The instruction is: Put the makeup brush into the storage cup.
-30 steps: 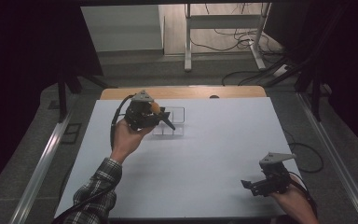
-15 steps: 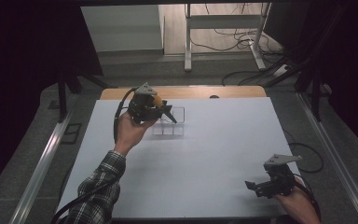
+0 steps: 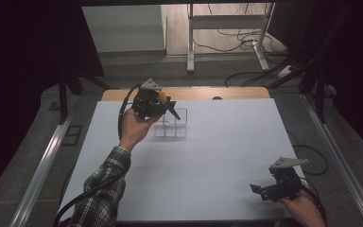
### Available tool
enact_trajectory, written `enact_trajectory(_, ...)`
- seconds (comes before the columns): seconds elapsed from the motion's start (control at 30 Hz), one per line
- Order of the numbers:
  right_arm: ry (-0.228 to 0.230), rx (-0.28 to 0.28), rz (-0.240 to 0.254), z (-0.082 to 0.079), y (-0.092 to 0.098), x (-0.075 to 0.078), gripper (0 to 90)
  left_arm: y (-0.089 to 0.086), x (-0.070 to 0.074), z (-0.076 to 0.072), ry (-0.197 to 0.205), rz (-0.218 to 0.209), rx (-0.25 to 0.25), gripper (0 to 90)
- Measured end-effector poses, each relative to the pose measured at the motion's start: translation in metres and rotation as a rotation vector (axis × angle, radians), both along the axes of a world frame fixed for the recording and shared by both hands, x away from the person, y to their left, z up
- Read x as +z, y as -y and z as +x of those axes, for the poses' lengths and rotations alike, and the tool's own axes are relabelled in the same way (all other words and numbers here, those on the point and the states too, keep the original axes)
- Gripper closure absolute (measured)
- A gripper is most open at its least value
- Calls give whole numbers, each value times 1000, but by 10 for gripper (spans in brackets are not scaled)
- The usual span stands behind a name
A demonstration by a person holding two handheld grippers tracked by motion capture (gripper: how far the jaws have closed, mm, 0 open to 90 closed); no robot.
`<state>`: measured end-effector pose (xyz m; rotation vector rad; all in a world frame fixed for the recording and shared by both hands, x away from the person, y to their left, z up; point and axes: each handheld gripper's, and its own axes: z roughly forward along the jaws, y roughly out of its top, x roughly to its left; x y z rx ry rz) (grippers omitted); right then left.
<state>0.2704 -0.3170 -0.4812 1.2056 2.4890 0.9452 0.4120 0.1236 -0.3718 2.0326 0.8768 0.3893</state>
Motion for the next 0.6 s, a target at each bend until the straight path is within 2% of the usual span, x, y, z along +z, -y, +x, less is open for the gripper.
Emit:
enact_trajectory(0.37,0,-3,5,0,1,1,0,2,-4,11,-15,-9,16,686)
enact_trajectory(0.6,-1,-1,4,0,1,0,0,6,-5,18,-22,5,29,686)
